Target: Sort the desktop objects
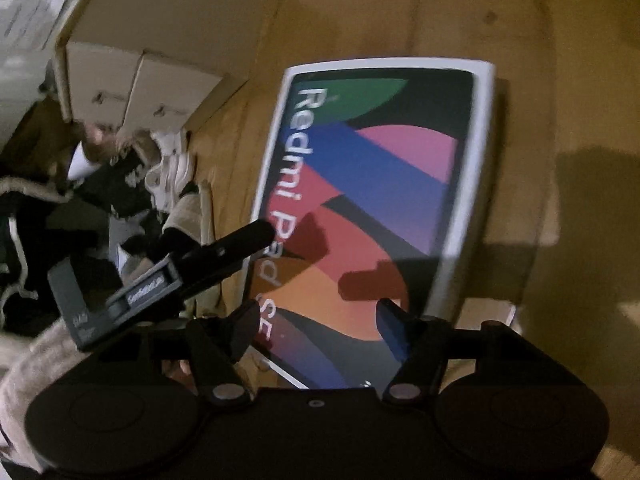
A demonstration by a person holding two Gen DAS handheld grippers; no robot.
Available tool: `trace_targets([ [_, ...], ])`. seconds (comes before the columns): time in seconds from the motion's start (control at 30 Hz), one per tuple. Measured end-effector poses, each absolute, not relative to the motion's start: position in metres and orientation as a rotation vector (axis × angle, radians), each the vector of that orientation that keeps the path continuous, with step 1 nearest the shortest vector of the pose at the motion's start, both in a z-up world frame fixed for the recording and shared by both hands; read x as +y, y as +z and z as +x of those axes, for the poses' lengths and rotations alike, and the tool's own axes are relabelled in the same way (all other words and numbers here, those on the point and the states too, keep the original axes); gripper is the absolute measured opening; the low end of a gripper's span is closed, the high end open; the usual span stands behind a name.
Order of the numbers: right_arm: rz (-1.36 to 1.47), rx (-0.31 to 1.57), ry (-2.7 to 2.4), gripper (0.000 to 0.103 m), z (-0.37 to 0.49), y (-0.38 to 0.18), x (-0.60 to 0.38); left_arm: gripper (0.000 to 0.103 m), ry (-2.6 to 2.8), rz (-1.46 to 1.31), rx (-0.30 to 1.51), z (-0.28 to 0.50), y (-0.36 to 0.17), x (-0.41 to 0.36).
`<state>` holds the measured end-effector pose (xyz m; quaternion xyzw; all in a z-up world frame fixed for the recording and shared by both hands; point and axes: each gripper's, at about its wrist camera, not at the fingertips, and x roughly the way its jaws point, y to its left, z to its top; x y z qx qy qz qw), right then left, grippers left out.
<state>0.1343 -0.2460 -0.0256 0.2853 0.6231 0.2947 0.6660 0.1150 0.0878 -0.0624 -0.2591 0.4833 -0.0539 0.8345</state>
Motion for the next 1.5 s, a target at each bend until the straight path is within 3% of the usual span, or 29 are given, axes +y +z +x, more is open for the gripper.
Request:
trace_targets([
  [0.27, 0.567, 1.334, 0.472, 0.072, 0.134, -0.023, -0.273, 0.091, -0.066, -0.523, 1.041, 0.116, -0.065, 0.093],
  [0.37, 0.596, 1.374, 0.384, 0.077, 0.134, -0.039, -0.287, 0.091, -0.037, -0.481, 1.069, 0.117, -0.065, 0.087],
  [0.63, 0.584, 1.475, 0.455, 0.077, 0.141, -0.066, -0.267, 0.092, -0.055, -0.427, 1.080, 0.115, -0.066, 0.076],
  [0.67, 0.570, 1.488, 0.493, 0.077, 0.142, -0.065, -0.261, 0.096, -0.081, -0.460, 1.088, 0.115, -0.067, 0.074],
  [0.73, 0.567, 1.488, 0.521, 0.082, 0.142, -0.060, -0.253, 0.096, -0.074, -0.436, 1.083, 0.114, -0.067, 0.070],
  [1.5, 0.621, 1.402, 0.621, 0.077, 0.146, -0.024, -0.264, 0.096, -0.036, -0.436, 1.052, 0.112, -0.059, 0.080],
])
